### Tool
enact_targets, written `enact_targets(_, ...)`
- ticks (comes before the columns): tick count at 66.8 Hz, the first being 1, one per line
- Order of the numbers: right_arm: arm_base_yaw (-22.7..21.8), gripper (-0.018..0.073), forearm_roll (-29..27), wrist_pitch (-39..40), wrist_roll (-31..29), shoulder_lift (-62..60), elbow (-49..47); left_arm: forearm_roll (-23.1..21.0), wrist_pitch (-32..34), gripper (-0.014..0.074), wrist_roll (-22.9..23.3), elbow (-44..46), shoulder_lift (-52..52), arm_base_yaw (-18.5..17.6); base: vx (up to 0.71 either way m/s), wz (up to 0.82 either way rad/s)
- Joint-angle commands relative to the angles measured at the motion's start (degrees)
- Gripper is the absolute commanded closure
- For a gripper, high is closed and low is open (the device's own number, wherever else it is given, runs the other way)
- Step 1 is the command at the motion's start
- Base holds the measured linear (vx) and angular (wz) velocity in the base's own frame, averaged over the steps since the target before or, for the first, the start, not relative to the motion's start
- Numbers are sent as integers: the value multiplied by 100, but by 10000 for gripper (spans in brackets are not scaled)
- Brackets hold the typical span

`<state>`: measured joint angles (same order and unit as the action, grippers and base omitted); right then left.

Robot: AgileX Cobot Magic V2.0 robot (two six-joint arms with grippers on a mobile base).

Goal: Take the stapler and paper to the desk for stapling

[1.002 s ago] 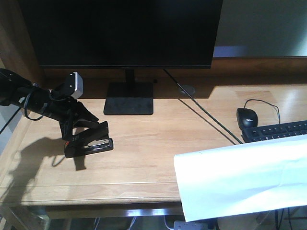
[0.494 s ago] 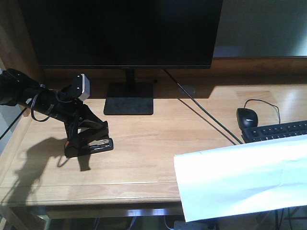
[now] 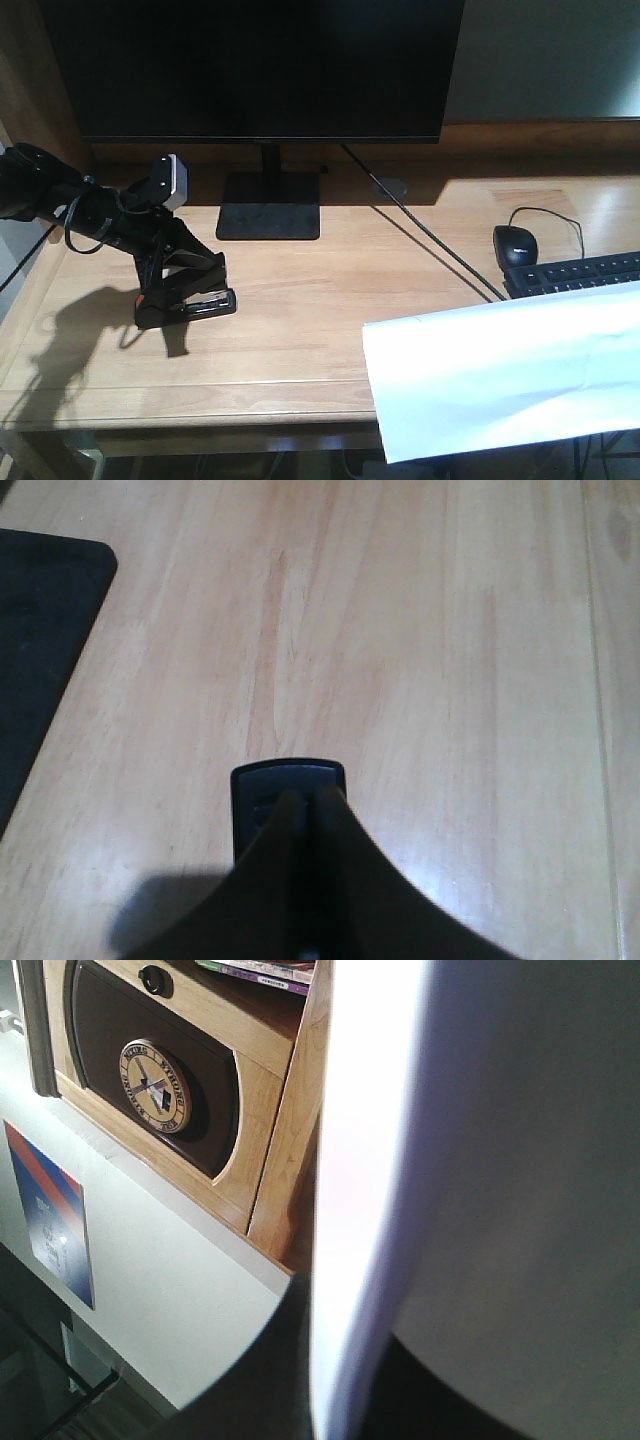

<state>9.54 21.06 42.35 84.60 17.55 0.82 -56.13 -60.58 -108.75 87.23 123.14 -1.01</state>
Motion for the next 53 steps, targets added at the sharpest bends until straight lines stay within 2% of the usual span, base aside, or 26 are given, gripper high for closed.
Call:
enact_targets(1, -35, 564, -34, 378, -85, 35, -164, -315, -157, 603, 61, 152, -326, -24, 0, 0)
enact_targets(53, -35, 564, -34, 376, -85, 35, -164, -315, -157, 603, 61, 152, -326, -24, 0, 0)
